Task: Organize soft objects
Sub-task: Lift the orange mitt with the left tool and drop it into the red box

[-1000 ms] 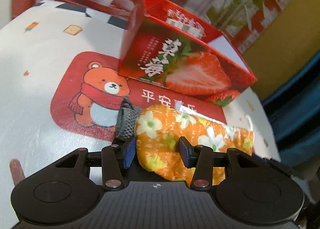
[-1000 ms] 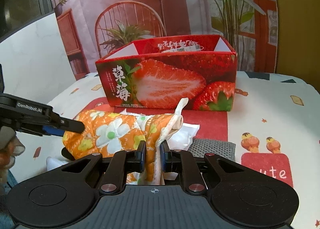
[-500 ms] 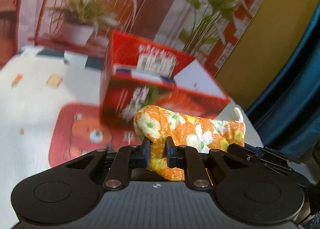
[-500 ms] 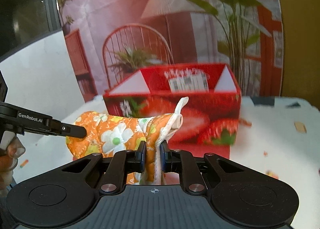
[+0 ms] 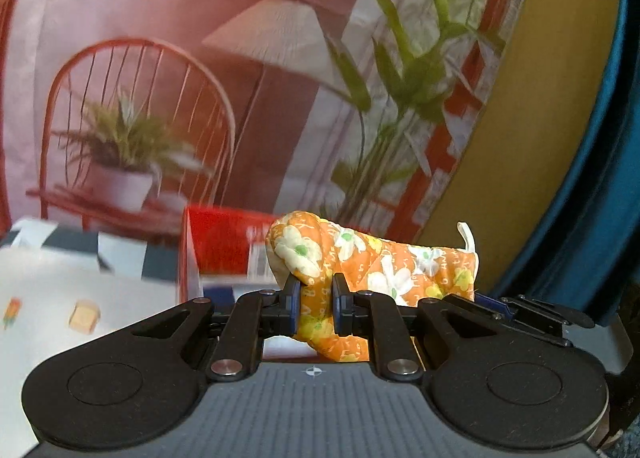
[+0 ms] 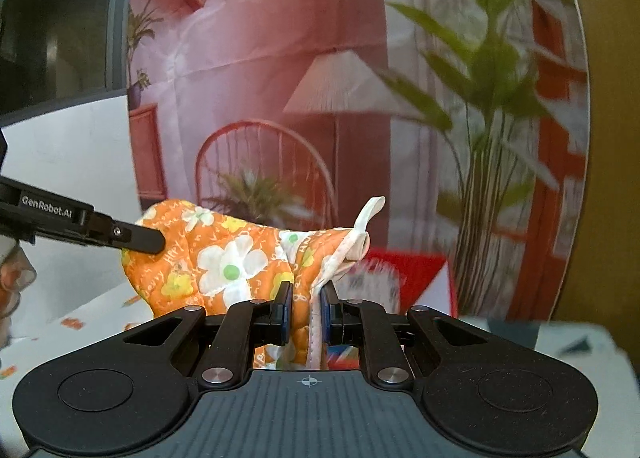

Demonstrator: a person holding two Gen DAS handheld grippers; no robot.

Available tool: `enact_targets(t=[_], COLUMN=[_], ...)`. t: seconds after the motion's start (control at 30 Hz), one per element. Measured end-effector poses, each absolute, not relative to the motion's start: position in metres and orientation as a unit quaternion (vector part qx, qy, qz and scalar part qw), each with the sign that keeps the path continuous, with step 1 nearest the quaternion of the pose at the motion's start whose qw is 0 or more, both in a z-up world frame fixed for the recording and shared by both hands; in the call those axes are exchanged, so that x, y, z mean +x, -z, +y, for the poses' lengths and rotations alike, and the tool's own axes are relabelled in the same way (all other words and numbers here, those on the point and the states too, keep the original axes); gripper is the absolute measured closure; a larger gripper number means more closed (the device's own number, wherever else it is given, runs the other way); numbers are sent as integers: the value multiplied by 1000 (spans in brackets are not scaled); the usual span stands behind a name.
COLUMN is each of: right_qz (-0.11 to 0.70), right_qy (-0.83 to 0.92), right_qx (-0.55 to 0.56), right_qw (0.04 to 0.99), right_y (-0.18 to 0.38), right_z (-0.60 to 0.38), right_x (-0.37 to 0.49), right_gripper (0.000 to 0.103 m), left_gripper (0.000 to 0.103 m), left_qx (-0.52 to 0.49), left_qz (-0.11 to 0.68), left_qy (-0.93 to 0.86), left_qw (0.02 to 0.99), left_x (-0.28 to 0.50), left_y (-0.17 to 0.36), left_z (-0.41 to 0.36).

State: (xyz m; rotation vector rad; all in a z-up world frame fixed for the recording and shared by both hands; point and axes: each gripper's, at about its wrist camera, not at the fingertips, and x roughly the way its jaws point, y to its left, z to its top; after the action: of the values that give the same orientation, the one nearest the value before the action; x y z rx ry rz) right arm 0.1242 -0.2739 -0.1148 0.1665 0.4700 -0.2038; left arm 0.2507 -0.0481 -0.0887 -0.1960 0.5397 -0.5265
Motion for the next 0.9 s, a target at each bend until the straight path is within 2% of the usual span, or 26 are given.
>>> enact_targets(t=[0.37,0.67,0.9], right_qz=[226,289,327], right_qy=[135,131,132], right_qx=[10,32,61], right_qw=[965,948,934], right_y=[150,199,214], right_z=[-305,-311,-313], right_x=[210,220,213], right_gripper=[90,90,89], left_gripper=[87,87,86], left_qx=[-109,-91,-52], left_qz=[250,331,371], left_qy=[218,221,232], left_qw=[937,913,898], left_x=[338,353,352], left_y=[104,156,168], left_z=[-70,-70,-78])
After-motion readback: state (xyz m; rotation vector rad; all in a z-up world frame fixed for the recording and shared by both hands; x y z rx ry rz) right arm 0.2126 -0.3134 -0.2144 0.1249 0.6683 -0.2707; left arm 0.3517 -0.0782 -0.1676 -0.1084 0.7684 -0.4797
